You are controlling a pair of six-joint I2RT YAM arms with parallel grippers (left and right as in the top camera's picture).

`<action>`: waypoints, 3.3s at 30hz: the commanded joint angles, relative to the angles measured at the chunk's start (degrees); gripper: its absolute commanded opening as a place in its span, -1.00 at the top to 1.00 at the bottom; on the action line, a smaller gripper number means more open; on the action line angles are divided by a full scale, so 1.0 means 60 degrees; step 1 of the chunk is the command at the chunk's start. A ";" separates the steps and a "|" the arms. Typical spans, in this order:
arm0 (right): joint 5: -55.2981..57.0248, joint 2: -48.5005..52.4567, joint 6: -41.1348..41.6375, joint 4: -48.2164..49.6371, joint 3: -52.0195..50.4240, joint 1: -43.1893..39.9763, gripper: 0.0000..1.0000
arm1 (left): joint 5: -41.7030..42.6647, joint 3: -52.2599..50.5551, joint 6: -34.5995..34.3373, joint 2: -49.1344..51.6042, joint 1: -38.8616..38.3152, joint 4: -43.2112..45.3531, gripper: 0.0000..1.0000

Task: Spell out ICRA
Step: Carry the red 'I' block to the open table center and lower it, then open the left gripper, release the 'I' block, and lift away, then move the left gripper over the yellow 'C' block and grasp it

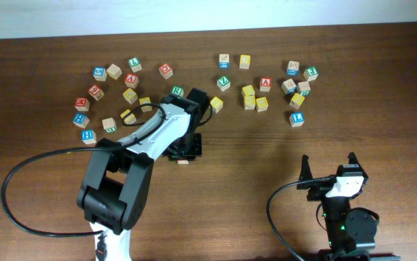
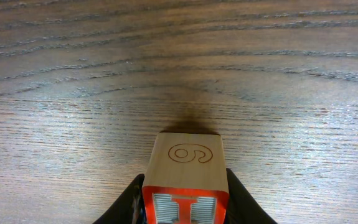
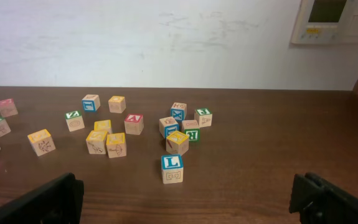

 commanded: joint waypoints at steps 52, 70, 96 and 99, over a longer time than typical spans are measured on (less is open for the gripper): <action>0.0084 -0.0062 0.0102 -0.0033 -0.0076 -0.0062 -0.96 | 0.0579 0.4153 0.0608 0.0102 0.0637 -0.3158 0.16; 0.0084 -0.0066 0.0102 -0.0033 -0.0076 -0.0062 -0.97 | 0.0914 0.6200 0.0251 0.0586 0.5009 -0.2357 -0.36; 0.0084 -0.0062 0.0102 -0.0033 -0.0076 -0.0062 -0.97 | 0.0211 0.6189 -0.2273 0.2608 0.4513 0.0073 -0.26; 0.0084 -0.0066 0.0102 -0.0033 -0.0076 -0.0062 -0.97 | -0.0255 0.6178 -0.2269 0.2761 0.4317 0.0095 -0.25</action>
